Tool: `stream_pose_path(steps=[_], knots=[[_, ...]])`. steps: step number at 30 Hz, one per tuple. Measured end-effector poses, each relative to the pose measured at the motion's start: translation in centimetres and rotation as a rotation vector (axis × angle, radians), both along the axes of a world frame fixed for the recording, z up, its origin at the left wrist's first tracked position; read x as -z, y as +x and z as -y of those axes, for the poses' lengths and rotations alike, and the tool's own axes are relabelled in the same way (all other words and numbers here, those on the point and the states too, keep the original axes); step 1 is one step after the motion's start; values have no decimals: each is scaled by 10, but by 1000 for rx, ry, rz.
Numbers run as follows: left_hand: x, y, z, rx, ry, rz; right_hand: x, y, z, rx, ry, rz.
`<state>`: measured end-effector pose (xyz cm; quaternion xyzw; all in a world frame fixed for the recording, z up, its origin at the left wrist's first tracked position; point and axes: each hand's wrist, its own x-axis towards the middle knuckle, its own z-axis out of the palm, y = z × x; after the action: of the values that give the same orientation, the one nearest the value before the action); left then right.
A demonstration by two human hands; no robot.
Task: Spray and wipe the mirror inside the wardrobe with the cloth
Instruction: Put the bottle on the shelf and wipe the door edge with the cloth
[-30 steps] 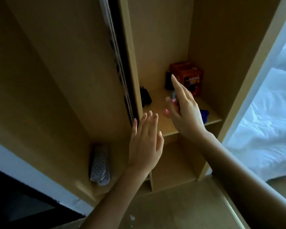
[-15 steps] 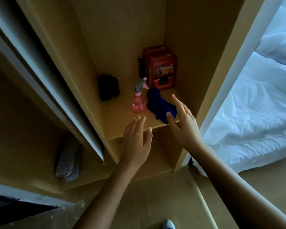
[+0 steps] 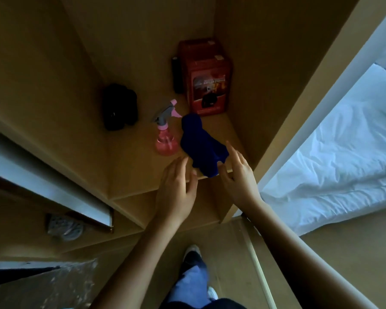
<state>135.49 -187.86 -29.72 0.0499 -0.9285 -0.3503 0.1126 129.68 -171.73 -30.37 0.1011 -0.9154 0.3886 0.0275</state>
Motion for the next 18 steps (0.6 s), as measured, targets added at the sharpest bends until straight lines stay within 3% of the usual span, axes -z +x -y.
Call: stream_pose_path(steps=[8,18], knots=[[30,-66,14,58,29,73,31,-55,12,118,54,93],[52,-118,8,167,0,90,47,-89,21,111,84,195]])
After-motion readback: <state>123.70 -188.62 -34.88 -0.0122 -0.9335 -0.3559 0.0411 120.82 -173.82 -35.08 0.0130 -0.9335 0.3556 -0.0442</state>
